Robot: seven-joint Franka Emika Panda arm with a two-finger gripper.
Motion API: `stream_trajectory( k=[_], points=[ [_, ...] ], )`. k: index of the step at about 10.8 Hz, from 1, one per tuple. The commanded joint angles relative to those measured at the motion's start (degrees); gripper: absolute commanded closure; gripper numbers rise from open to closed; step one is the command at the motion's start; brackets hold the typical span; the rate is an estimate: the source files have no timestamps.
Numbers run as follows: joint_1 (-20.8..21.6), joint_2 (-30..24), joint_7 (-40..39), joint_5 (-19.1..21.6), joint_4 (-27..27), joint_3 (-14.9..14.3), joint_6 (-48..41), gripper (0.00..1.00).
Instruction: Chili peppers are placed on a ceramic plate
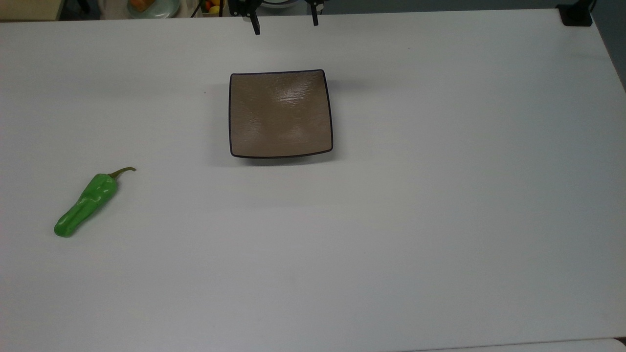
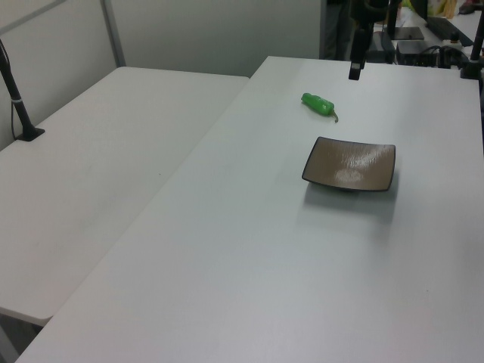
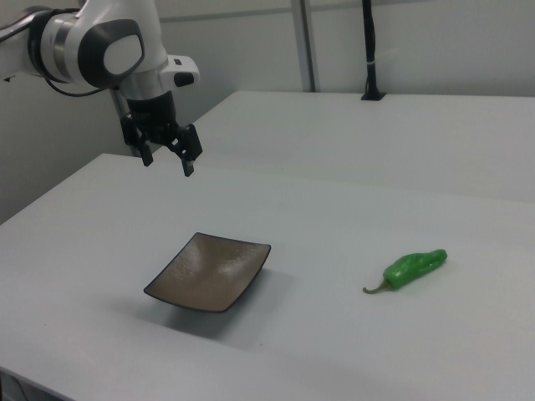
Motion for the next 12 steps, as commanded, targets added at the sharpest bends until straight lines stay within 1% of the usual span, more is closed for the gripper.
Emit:
stream_trajectory(
  k=[1,8,10,11,12],
  points=[
    [-0.78,-0.42,-0.23,-0.76,-0.12,1.05,0.21,0.0],
    [-1.13,-0.16,-0.66,-0.84,-0.03,1.05,0.11,0.0],
    [-2.27,0.02,-0.66,-0.93,0.14,0.96,0.46,0.0],
    [-2.8,0.63,-0.39,-1.37,1.71,0.96,0.38,0.0],
    [-3.41,2.38,-0.13,-1.55,4.25,0.87,-0.49,0.0]
  ],
)
